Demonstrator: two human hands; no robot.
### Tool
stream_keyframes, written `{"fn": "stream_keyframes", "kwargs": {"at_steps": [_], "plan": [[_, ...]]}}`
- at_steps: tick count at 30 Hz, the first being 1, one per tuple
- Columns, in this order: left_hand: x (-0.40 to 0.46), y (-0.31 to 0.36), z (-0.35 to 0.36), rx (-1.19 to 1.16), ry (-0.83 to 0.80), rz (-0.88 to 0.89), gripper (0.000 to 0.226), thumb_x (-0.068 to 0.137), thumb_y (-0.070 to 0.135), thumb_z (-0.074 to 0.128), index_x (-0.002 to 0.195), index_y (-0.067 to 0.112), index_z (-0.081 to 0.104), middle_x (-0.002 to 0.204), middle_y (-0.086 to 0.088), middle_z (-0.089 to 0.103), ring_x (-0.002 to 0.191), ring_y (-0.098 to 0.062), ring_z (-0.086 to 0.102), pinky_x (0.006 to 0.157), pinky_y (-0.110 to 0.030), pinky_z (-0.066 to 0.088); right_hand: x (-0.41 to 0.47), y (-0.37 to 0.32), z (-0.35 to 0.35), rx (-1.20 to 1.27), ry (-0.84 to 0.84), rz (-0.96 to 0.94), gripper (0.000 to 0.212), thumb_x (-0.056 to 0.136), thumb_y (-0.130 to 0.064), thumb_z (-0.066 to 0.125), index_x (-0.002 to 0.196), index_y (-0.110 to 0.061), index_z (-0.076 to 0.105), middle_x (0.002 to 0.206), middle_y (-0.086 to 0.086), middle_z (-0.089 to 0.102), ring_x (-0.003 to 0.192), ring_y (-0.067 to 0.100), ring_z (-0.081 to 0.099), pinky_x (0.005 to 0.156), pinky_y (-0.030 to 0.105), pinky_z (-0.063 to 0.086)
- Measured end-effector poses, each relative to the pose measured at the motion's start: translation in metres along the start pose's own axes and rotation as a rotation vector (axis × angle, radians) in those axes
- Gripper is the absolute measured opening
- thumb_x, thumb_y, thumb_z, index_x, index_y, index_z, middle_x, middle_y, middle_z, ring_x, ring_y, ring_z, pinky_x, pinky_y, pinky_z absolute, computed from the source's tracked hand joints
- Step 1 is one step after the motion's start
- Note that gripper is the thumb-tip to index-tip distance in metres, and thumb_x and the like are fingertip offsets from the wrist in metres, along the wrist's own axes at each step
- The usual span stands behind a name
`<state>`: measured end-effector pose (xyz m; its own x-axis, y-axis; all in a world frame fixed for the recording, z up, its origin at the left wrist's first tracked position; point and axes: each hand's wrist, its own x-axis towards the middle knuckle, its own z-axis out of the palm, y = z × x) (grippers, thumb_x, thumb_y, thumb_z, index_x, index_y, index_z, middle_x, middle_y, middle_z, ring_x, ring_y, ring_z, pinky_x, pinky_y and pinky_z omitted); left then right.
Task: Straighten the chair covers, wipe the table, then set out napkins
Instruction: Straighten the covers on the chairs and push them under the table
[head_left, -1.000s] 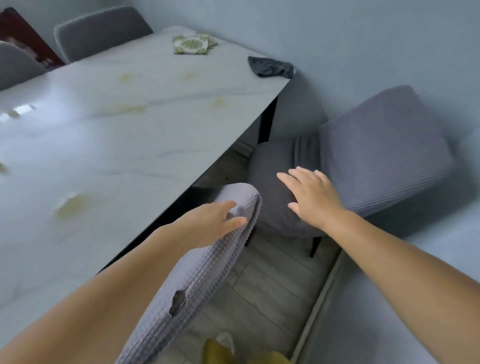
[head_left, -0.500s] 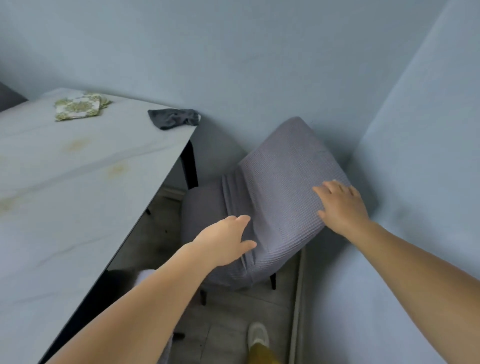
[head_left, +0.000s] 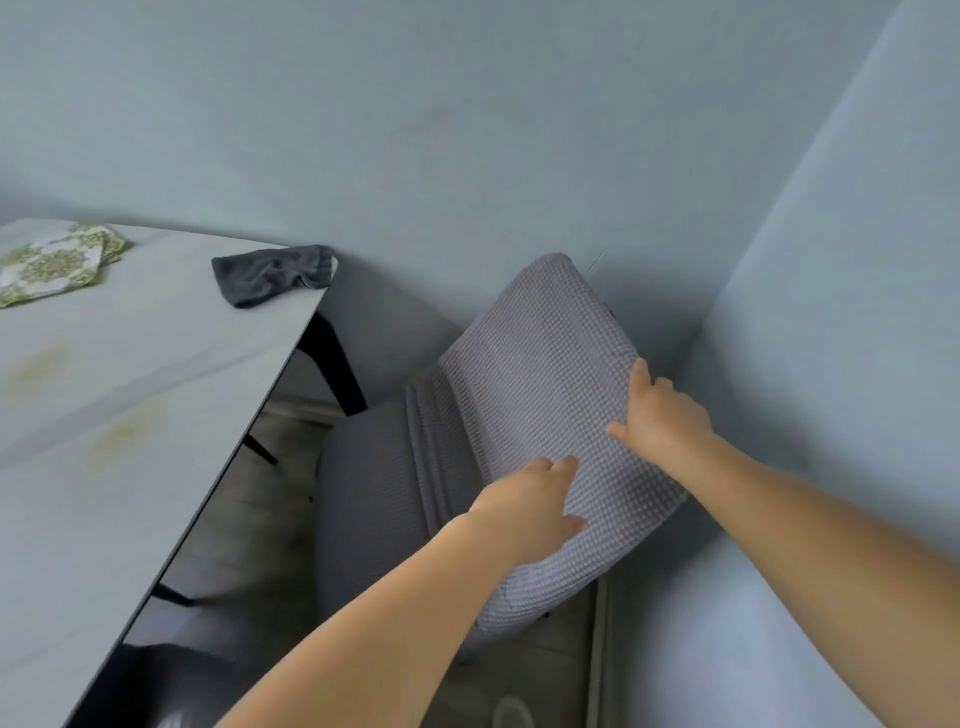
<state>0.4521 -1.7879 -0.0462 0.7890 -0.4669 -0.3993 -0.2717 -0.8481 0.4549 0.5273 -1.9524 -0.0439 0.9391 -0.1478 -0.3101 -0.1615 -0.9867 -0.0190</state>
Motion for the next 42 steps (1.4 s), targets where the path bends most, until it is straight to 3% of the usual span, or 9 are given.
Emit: {"fn": "stream_keyframes", "kwargs": {"at_steps": [5,12,15,18,21,28,34,38,42], "plan": [[0.02,0.005,0.006,0.014,-0.026,0.005,0.074,0.093,0.044,0.049,0.149,0.018,0.009,0.147,-0.011,0.032,0.126,-0.029,0.045,0.098,-0.044,0.045,-0.001,-0.005,0.005,-0.018,0.025,0.003,0.075,0.094,-0.019,0.048,0.149,-0.011,-0.003,0.14,0.021,0.034,0.114,0.035,0.052,0.085,0.04,0.047],[0.023,0.012,0.031,-0.074,-0.024,-0.014,0.107,0.078,0.061,0.06,0.15,0.02,-0.008,0.153,-0.007,0.023,0.13,-0.029,0.042,0.098,-0.044,0.046,-0.011,-0.011,-0.007,0.053,-0.022,0.021,0.062,0.094,-0.015,0.045,0.146,-0.011,0.013,0.133,0.02,0.043,0.115,0.036,0.051,0.087,0.041,0.045],[0.022,0.019,0.05,-0.089,0.001,-0.037,0.116,0.074,0.062,0.063,0.147,0.022,-0.018,0.153,-0.007,0.018,0.132,-0.03,0.037,0.099,-0.045,0.044,-0.019,-0.019,-0.004,0.109,-0.086,0.019,0.07,0.09,-0.017,0.051,0.147,-0.013,0.008,0.131,0.019,0.046,0.112,0.035,0.053,0.088,0.04,0.046],[0.017,0.025,0.067,-0.075,0.065,-0.076,0.123,0.072,0.054,0.068,0.146,0.013,-0.021,0.154,-0.008,0.014,0.135,-0.028,0.031,0.101,-0.045,0.042,-0.031,-0.026,0.009,0.196,-0.182,0.039,0.088,0.088,-0.025,0.056,0.149,-0.015,-0.007,0.133,0.016,0.048,0.114,0.033,0.054,0.093,0.041,0.048],[0.001,0.024,0.082,-0.062,0.056,-0.066,0.115,0.077,0.04,0.063,0.144,0.006,-0.023,0.157,-0.013,0.0,0.138,-0.029,0.026,0.103,-0.044,0.04,-0.047,-0.029,0.021,0.239,-0.257,0.075,0.095,0.089,-0.032,0.057,0.148,-0.016,-0.016,0.137,0.015,0.045,0.115,0.032,0.054,0.091,0.04,0.05],[-0.026,0.009,0.093,-0.119,0.034,0.019,0.112,0.078,0.031,0.061,0.143,0.011,-0.028,0.158,-0.012,-0.006,0.135,-0.03,0.034,0.102,-0.038,0.043,-0.068,-0.03,0.017,0.353,-0.277,0.036,0.066,0.089,-0.028,0.058,0.138,-0.01,0.019,0.119,0.016,0.054,0.088,0.032,0.063,0.052,0.039,0.056],[-0.058,-0.01,0.095,-0.028,0.02,0.086,0.11,0.078,0.035,0.059,0.143,0.013,-0.027,0.159,-0.012,-0.003,0.127,-0.029,0.042,0.093,-0.033,0.046,-0.076,-0.035,0.023,0.355,-0.279,0.008,0.054,0.083,-0.047,0.063,0.118,-0.009,0.045,0.106,0.011,0.064,0.065,0.028,0.069,0.06,0.04,0.06],[-0.082,-0.026,0.094,-0.001,-0.014,0.126,0.11,0.078,0.034,0.059,0.142,0.015,-0.029,0.159,-0.012,-0.001,0.112,-0.027,0.051,0.081,-0.029,0.045,-0.082,-0.045,0.031,0.403,-0.315,0.018,0.054,0.084,-0.046,0.063,0.118,-0.007,0.051,0.1,0.015,0.067,0.067,0.028,0.069,0.058,0.036,0.059],[-0.102,-0.043,0.096,0.005,-0.044,0.151,0.113,0.077,0.034,0.06,0.139,0.018,-0.033,0.157,-0.011,0.012,0.101,-0.026,0.055,0.082,-0.034,0.051,-0.095,-0.056,0.04,0.359,-0.33,-0.015,0.053,0.086,-0.048,0.059,0.117,-0.006,0.052,0.099,0.015,0.066,0.068,0.027,0.068,0.055,0.032,0.057]]}}
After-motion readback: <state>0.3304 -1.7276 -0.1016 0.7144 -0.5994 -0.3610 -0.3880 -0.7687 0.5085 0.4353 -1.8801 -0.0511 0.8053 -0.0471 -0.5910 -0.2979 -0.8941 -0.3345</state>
